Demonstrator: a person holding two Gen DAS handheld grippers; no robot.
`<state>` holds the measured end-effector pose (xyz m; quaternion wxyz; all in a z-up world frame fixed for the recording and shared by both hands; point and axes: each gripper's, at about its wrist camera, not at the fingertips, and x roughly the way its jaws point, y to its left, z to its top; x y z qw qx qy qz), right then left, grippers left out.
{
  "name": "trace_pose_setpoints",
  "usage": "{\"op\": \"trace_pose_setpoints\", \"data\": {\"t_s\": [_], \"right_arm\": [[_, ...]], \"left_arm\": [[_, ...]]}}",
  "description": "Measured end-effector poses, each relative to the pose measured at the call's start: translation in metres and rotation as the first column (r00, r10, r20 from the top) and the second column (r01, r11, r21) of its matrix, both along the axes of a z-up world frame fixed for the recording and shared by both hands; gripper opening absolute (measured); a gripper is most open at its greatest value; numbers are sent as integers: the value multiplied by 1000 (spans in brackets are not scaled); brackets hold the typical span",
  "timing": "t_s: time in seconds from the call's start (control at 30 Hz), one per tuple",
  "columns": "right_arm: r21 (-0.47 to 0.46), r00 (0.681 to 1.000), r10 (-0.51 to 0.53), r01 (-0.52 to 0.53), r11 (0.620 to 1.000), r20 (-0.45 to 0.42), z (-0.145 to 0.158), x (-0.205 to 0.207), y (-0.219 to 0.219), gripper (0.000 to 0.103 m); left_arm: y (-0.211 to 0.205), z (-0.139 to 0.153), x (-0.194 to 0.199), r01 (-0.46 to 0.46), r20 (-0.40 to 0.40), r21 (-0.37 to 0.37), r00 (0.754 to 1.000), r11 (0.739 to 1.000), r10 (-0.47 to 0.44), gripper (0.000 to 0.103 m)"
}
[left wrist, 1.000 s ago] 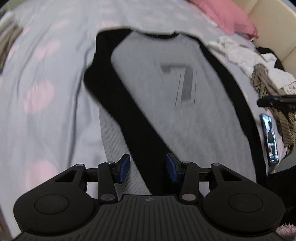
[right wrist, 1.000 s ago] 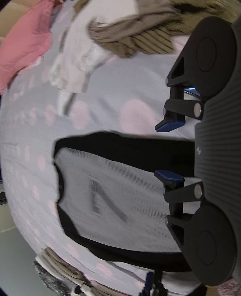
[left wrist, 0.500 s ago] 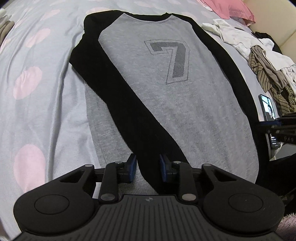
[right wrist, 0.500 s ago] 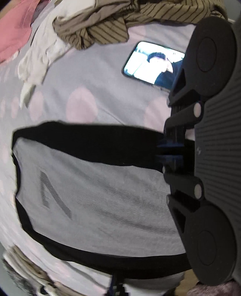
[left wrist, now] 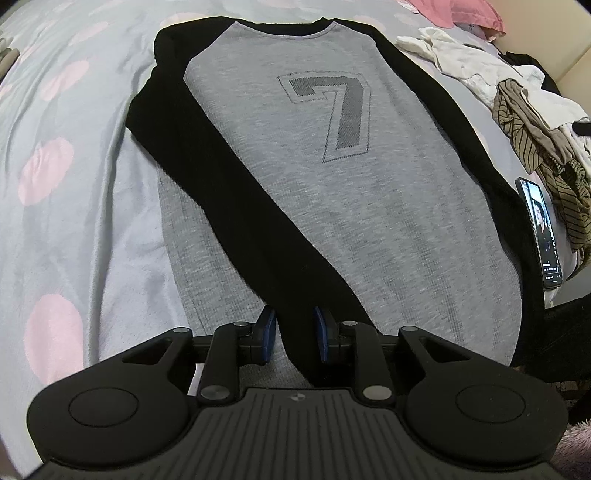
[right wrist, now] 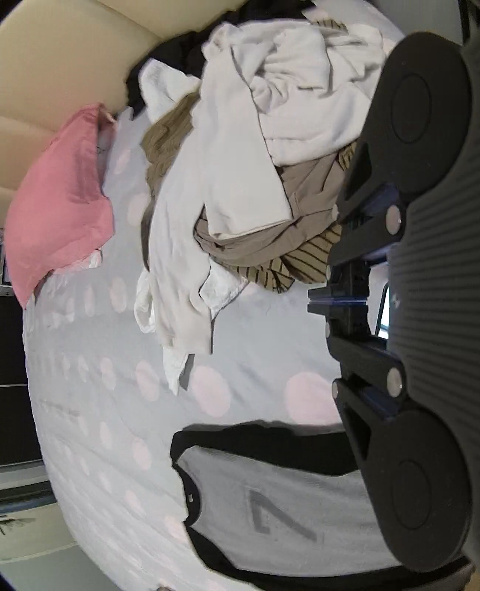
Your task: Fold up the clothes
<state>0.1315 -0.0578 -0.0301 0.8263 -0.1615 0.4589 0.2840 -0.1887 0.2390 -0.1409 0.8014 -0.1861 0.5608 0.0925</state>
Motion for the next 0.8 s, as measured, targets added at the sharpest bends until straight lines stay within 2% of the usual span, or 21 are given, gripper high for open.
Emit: {"op": "trace_pose_setpoints", "data": {"t_s": [0.13, 0.2, 0.27, 0.33, 0.47, 0.6, 0.63, 0.67, 0.7, 0.8], "right_arm": [[26, 987, 88, -85, 996, -138, -24, -13, 8, 6], [19, 971, 138, -136, 990, -195, -38, -23, 15, 15], [6, 956, 188, -192, 981, -225, -47, -35, 23, 37], [-22, 941, 233, -245, 969, -244, -55, -45, 29, 39], [-74, 914, 281, -315, 946, -292, -79, -53, 38, 39], [-128, 886, 316, -376, 918, -340, -101, -62, 44, 37], [-139, 885, 323, -386, 912, -335, -105, -64, 45, 32], [-141, 886, 328, -389, 910, -327, -105, -65, 46, 11], [-134, 887, 330, -388, 912, -322, -103, -64, 47, 4], [-62, 896, 335, -367, 928, -291, -84, -63, 44, 5]], "left_arm": [[1, 0, 0, 0, -3, -5, 1000, 1000, 0, 21], [1, 0, 1, 3, -6, -2, 1000, 1000, -3, 21], [0, 0, 2, 8, -8, 2, 1000, 1000, -8, 21], [-1, 0, 3, 15, -8, 6, 1000, 1000, -15, 21], [-4, 1, 4, 35, -10, 13, 999, 999, -35, 22], [-9, 4, 5, 61, -5, 23, 998, 998, -61, 28], [-11, 5, 5, 67, -4, 27, 998, 997, -67, 28], [-12, 6, 6, 72, -3, 31, 997, 997, -72, 28], [-12, 6, 6, 76, -3, 35, 997, 996, -76, 28], [-13, 7, 6, 79, -1, 37, 997, 996, -79, 28]]}}
